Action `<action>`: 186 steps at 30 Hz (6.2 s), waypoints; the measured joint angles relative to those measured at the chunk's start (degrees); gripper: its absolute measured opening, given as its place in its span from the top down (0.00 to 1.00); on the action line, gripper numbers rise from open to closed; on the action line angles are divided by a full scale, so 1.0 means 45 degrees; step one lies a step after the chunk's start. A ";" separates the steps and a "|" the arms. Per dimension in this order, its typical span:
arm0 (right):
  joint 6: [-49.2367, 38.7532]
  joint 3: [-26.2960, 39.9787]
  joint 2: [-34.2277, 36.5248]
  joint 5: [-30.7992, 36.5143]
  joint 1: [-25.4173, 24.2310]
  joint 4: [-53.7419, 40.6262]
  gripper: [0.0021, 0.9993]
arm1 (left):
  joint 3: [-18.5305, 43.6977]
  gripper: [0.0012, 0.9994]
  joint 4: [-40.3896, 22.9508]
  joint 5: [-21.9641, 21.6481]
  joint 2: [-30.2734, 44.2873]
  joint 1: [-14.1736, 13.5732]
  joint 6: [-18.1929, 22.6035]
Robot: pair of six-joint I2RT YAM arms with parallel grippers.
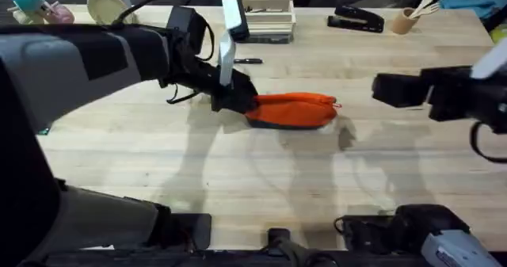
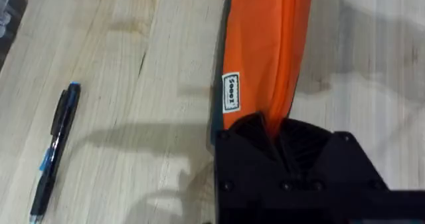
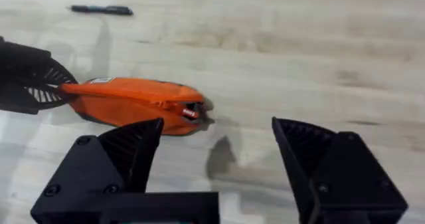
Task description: Unzip the bag, pick up the pens from the table one at a time and place them inside, then zip the bag closed.
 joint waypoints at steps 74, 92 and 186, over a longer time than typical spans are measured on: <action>0.1051 0.0000 0.8750 -0.8175 -0.1059 0.1448 0.65 | 0.0000 0.96 -0.0044 0.0010 0.0000 0.0005 0.0000; 0.1167 0.0000 0.8750 -0.8511 -0.1059 0.1428 0.97 | 0.0000 0.96 -0.0068 0.0010 0.0000 0.0005 0.0000; 0.7831 0.1991 0.5123 0.2642 0.8811 -0.1262 0.00 | 0.0000 0.96 -0.0063 0.0015 0.0000 0.0005 0.0000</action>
